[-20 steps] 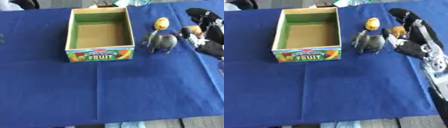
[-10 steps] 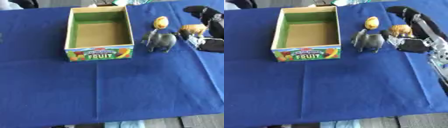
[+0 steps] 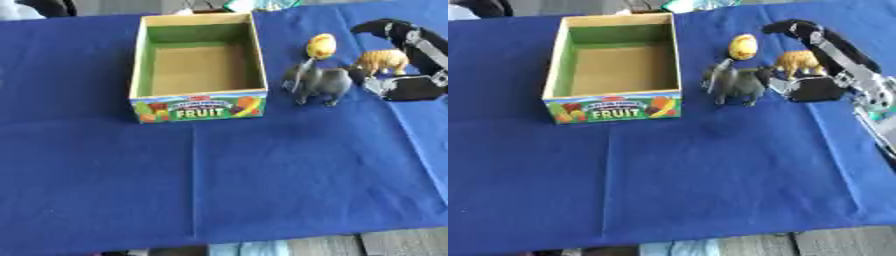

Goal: Pick up objects on the table and place them in the box.

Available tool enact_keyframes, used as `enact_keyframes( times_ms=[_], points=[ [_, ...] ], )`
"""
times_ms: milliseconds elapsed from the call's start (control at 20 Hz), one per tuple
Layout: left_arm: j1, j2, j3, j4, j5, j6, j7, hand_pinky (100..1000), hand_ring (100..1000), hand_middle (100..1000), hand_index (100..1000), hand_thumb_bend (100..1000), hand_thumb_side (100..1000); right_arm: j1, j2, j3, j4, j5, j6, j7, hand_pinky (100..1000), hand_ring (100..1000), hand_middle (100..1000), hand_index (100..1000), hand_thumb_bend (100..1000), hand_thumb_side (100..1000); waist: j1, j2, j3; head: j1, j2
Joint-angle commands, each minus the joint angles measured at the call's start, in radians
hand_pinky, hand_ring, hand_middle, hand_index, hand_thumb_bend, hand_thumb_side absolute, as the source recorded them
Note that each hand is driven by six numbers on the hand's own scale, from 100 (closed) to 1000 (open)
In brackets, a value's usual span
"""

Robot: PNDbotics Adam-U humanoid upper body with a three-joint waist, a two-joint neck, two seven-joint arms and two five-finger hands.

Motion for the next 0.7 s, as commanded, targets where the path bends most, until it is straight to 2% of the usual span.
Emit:
enact_keyframes(
  times_ms=[50, 350, 700],
  points=[
    [-0.006, 0.022, -0.001, -0.019, 0.002, -0.001, -0.005, 584, 588, 644, 721, 204, 502, -0.036, -0.025, 0.009, 0.062, 0.032, -0.014, 0.02, 1000, 958, 836, 898, 321, 336, -0.002, -0.018, 0.003, -0.003, 0.005],
    [-0.006, 0.021, -0.001, -0.018, 0.003, -0.001, -0.006, 584, 588, 646, 721, 204, 502, -0.089, 0.005, 0.031, 0.182, 0.104, -0.053, 0.047, 1000, 956, 829, 900, 321, 336, 0.0, -0.017, 0.006, -0.005, 0.005],
    [-0.007, 0.021, -0.002, -0.018, 0.004, -0.001, -0.007, 584, 588, 647, 721, 203, 502, -0.113, 0.028, 0.045, 0.26, 0.171, -0.091, 0.059, 1000, 955, 822, 899, 321, 337, -0.001, -0.017, 0.009, -0.005, 0.005]
  ],
)
